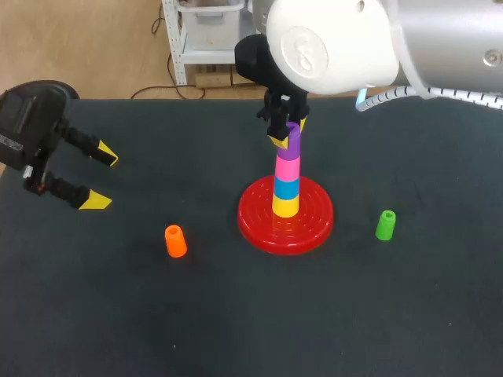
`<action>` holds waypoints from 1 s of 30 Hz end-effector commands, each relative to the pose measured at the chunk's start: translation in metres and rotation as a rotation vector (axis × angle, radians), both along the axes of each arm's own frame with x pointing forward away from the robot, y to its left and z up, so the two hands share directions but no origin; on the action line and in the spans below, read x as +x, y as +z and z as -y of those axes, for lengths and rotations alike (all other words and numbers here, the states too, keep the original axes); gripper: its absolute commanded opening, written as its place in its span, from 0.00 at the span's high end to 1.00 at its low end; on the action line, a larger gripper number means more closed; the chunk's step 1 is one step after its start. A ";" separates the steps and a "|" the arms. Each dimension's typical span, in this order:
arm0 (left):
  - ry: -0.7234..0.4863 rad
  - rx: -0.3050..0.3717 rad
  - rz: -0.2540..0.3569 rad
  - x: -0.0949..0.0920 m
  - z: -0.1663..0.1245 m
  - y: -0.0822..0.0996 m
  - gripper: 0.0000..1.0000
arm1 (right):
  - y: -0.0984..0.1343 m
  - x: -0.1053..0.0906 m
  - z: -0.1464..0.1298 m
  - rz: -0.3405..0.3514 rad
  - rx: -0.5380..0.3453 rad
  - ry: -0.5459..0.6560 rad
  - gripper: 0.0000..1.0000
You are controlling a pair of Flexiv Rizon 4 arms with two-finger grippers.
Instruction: Pick up and stack the cylinders on the red base in this order: pink,purple,orange,green
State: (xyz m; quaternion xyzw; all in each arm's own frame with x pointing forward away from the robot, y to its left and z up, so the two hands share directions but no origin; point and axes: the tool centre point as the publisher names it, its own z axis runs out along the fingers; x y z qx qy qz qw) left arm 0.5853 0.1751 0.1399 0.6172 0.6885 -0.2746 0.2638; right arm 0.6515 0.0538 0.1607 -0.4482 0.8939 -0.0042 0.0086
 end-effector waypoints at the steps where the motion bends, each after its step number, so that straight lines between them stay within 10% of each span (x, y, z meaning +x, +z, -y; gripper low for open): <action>1: -0.002 -0.002 0.001 0.000 -0.001 0.000 0.00 | -0.010 0.002 0.001 -0.003 0.002 0.001 1.00; 2: -0.002 -0.002 0.001 0.000 -0.001 0.000 0.00 | -0.009 0.001 0.001 0.000 0.002 -0.001 1.00; 4: -0.002 -0.002 0.001 0.000 -0.001 0.000 0.00 | -0.007 0.000 0.001 0.004 0.000 0.000 0.18; 5: -0.002 -0.002 0.001 0.000 -0.001 0.000 0.00 | -0.007 -0.001 0.000 0.009 -0.003 0.001 0.00; 30: -0.002 -0.002 0.001 0.000 -0.001 0.000 0.00 | 0.035 -0.055 -0.008 0.216 -0.016 0.017 0.00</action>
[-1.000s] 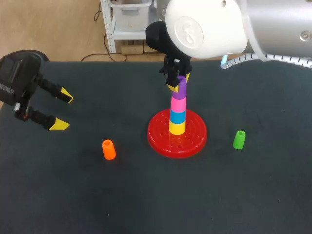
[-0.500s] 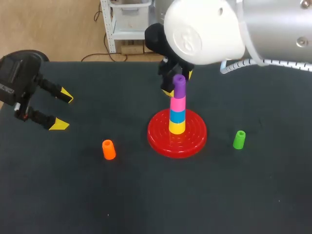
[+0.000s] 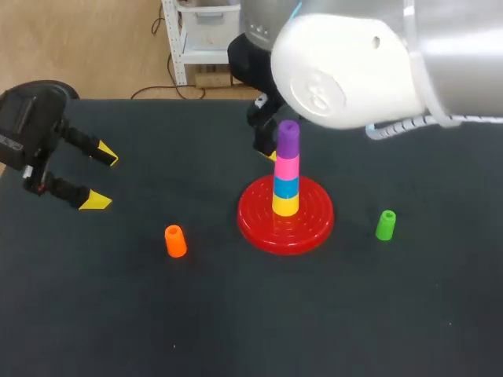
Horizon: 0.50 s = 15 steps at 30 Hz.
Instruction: Pick up and stack the cylinders on the red base in this order: pink,purple,orange,green
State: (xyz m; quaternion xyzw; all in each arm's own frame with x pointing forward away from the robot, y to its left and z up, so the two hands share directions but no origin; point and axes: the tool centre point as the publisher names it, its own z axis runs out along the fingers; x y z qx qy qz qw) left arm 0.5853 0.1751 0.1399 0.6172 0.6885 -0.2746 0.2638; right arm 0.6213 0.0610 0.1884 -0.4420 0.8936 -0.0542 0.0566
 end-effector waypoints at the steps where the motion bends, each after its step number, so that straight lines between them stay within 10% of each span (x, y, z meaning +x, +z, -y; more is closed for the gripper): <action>1: -0.002 -0.002 0.001 0.000 -0.001 0.000 0.00 | 0.010 -0.027 -0.006 0.086 0.031 0.057 0.00; 15: -0.002 -0.002 0.001 0.000 -0.001 0.000 0.00 | 0.003 -0.062 -0.068 0.057 0.021 0.322 0.00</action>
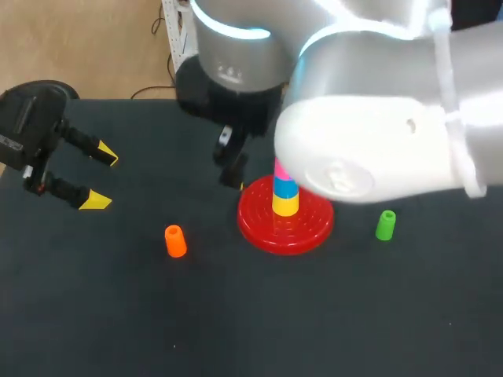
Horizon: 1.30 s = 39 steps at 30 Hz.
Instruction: Pick up and stack the cylinders on the red base in this order: pink,purple,orange,green
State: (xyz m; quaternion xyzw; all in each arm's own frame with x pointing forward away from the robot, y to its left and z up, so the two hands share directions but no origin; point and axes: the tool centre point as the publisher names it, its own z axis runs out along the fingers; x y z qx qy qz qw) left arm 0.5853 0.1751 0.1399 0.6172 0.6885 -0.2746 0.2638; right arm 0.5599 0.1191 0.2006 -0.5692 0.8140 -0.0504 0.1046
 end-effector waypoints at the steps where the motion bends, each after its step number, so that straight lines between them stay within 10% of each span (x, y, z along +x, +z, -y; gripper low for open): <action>1: -0.002 -0.002 0.001 0.000 -0.001 0.000 0.00 | -0.014 -0.003 -0.012 -0.034 -0.007 0.031 0.00; 18: -0.002 -0.002 0.001 0.000 -0.001 0.000 0.00 | -0.070 -0.018 -0.039 -0.182 0.025 0.159 0.00; 39: -0.002 -0.002 0.001 0.000 -0.001 0.000 0.00 | -0.099 -0.017 -0.054 -0.180 0.027 0.156 0.00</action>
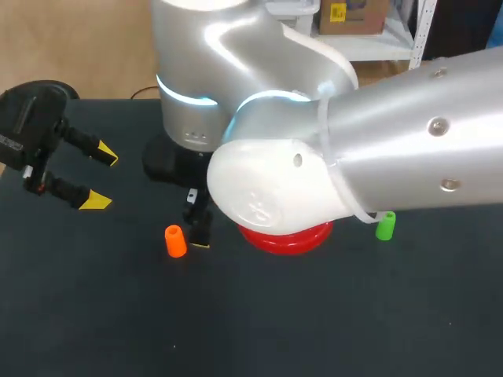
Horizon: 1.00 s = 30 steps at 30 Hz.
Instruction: Pick up and stack the cylinders on the red base in this order: pink,purple,orange,green
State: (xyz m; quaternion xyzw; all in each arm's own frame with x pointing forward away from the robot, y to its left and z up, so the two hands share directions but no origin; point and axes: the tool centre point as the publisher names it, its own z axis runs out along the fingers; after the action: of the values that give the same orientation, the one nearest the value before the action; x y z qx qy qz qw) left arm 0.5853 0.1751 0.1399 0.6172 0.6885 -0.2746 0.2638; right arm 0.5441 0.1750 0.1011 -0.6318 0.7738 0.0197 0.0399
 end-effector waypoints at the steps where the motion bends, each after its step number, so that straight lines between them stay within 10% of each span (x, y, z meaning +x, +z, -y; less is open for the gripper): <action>1: -0.002 -0.002 0.001 0.000 -0.001 0.000 0.00 | 0.000 -0.001 0.002 0.003 0.004 -0.001 0.00; 30: -0.002 -0.002 0.001 0.000 -0.001 0.000 0.00 | -0.052 0.036 -0.045 -0.045 0.098 0.083 0.00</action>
State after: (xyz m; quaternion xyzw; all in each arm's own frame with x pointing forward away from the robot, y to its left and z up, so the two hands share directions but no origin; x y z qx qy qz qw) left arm 0.5853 0.1751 0.1399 0.6172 0.6885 -0.2746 0.2638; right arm 0.5722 0.2129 0.0513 -0.6577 0.7474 0.0684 0.0637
